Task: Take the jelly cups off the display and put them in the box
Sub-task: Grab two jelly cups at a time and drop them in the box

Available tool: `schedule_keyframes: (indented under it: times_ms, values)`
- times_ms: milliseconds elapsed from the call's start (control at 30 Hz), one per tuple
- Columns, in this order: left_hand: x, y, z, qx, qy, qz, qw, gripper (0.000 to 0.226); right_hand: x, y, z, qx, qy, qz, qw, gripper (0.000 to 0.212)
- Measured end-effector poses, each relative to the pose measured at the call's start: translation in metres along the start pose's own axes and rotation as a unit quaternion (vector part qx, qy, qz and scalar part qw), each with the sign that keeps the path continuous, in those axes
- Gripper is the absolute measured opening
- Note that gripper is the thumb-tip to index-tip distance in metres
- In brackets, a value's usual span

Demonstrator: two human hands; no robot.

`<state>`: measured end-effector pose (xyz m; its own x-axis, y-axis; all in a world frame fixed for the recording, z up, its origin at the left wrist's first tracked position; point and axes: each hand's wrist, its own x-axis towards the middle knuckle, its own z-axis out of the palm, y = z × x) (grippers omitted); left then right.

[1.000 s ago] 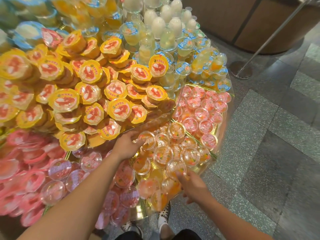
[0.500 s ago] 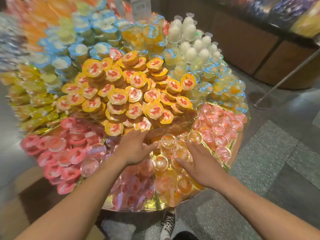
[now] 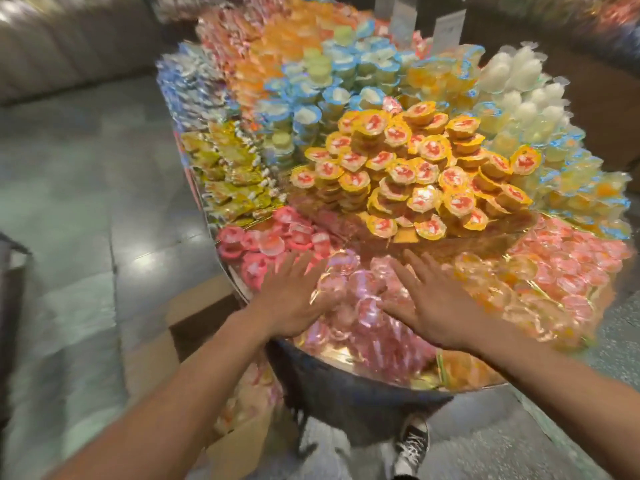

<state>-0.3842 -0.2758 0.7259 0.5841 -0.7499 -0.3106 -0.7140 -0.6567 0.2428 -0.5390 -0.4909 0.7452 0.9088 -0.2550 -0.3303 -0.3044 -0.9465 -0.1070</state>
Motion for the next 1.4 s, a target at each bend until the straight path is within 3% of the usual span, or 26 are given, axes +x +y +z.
schedule_keyframes:
  times_ms: [100, 200, 333, 433, 500, 633, 733, 967, 1200, 1400]
  values:
    - [-0.04, -0.045, -0.004, 0.019, 0.036, -0.011, 0.999, 0.115, 0.004, -0.056, 0.001, -0.009, 0.013, -0.025, 1.0, 0.116]
    - [-0.077, -0.082, -0.01, 0.016, 0.042, -0.03, 0.999, 0.121, 0.01, -0.102, 0.001, 0.001, 0.033, -0.054, 0.998, 0.109]
    - [-0.109, -0.123, -0.014, 0.01, 0.051, -0.06, 0.997, 0.103, 0.025, -0.155, 0.0, 0.027, 0.024, -0.079, 0.996, 0.096]
    - [-0.12, -0.151, -0.016, -0.013, 0.06, -0.083, 0.995, 0.108, 0.044, -0.186, -0.002, 0.038, 0.02, -0.104, 0.994, 0.087]
    - [-0.122, -0.168, -0.018, -0.017, 0.061, -0.106, 0.992, 0.108, 0.063, -0.203, 0.0, 0.035, 0.02, -0.125, 0.991, 0.09]
    - [-0.118, -0.207, -0.023, -0.031, 0.06, -0.147, 0.987, 0.089, 0.109, -0.239, 0.003, 0.03, 0.011, -0.162, 0.986, 0.103]
    - [-0.111, -0.241, -0.023, -0.024, 0.056, -0.169, 0.984, 0.098, 0.142, -0.265, 0.005, 0.034, 0.005, -0.188, 0.982, 0.111]
    - [-0.096, -0.301, -0.012, -0.027, 0.054, -0.199, 0.978, 0.107, 0.198, -0.308, 0.017, 0.02, -0.02, -0.235, 0.972, 0.1]
    - [-0.08, -0.364, 0.015, -0.03, 0.001, -0.183, 0.983, 0.115, 0.224, -0.35, 0.057, 0.034, -0.042, -0.204, 0.978, 0.096]
    - [-0.059, -0.428, 0.069, -0.028, -0.03, -0.138, 0.99, 0.109, 0.243, -0.39, 0.126, 0.049, -0.042, -0.144, 0.987, 0.09]
